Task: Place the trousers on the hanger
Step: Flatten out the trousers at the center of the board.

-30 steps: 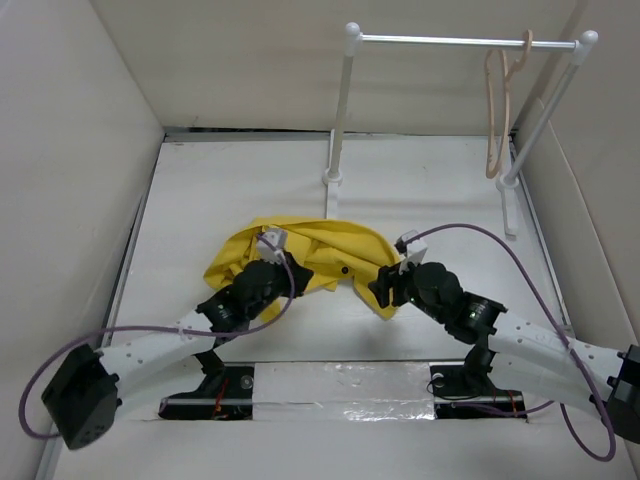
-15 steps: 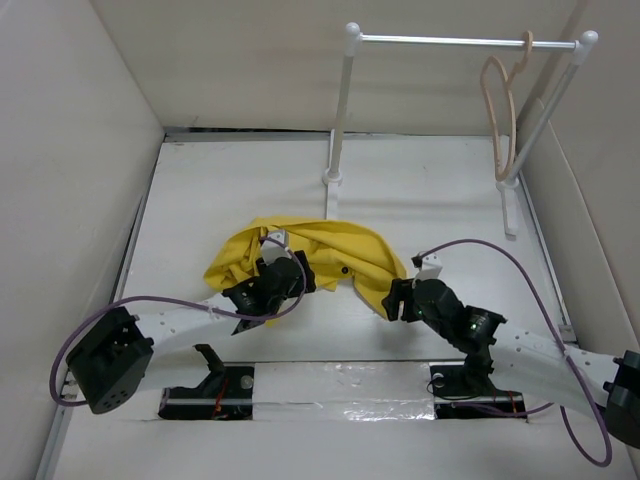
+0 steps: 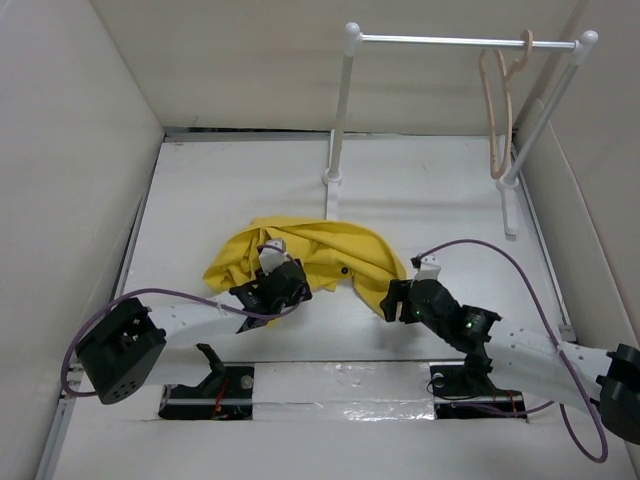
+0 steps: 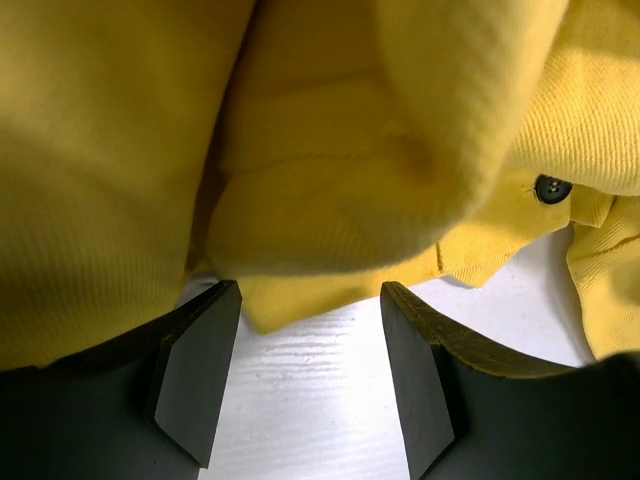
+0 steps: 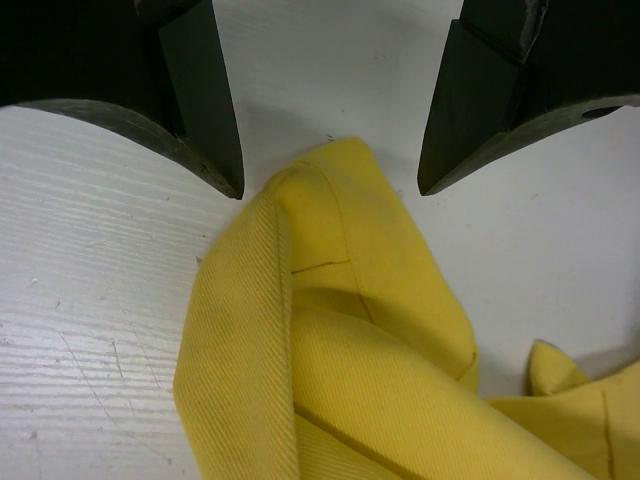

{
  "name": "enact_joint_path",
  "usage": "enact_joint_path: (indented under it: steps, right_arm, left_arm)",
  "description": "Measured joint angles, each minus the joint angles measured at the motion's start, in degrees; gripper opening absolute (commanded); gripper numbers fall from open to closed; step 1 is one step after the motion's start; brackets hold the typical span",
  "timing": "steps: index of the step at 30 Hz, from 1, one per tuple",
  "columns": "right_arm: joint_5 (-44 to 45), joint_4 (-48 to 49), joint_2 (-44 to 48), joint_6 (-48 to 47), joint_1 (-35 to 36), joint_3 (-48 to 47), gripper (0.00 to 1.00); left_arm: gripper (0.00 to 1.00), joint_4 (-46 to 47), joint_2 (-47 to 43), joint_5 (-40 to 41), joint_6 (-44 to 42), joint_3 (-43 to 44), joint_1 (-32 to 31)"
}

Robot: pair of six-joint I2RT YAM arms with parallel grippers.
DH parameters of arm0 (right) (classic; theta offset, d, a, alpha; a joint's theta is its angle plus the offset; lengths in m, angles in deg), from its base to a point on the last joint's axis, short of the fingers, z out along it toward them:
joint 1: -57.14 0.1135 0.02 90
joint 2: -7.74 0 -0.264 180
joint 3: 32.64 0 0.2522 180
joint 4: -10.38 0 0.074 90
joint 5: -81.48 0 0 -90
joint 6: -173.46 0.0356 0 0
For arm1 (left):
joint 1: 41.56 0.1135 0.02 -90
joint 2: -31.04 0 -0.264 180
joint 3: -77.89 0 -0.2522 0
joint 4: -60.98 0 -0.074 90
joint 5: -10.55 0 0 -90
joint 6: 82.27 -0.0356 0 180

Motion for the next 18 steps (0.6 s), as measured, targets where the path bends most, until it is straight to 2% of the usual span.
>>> enact_joint_path:
  steps: [4,7,9,10,11,13,14,16,17,18]
  right_arm:
    - [0.0,0.8,2.3,0.7,0.0,0.9,0.72]
    - [0.0,2.1,0.4,0.7,0.0,1.5,0.64]
    - [0.3,2.8,-1.7,0.5,-0.1,1.5,0.53]
    - [0.4,3.2,-2.6,0.4,-0.1,1.4,0.53]
    - [0.6,3.3,-3.7,0.4,-0.2,1.3,0.45]
    - [1.0,3.8,-5.5,-0.3,-0.4,1.1,0.39]
    - [1.3,4.4,-6.1,-0.7,-0.4,0.9,0.29]
    - [1.8,5.6,-7.0,-1.6,-0.8,0.6,0.2]
    - [1.9,6.0,-7.5,-2.1,-1.2,0.3,0.12]
    - [2.2,6.4,-7.8,-2.7,-1.8,-0.2,0.09]
  left_arm:
    - [0.59,-2.4,-1.7,1.3,2.5,-0.7,-0.7]
    - [0.59,-3.1,-1.7,1.8,3.2,-0.9,-0.6]
    - [0.58,-2.6,-1.1,2.3,3.3,-0.9,-0.7]
    - [0.58,-2.3,-0.6,2.5,3.3,-0.7,-0.7]
    - [0.54,-1.9,0.0,2.7,3.3,-0.5,-0.7]
    - [0.48,-0.6,1.5,3.1,3.3,0.0,-0.7]
    - [0.36,0.1,2.1,3.4,3.2,0.1,-0.7]
    - [0.16,0.7,2.9,3.6,3.0,0.1,-0.7]
    - [0.0,0.7,3.2,3.6,2.8,0.1,-0.6]
    - [0.0,0.8,3.3,3.5,2.7,0.1,-0.6]
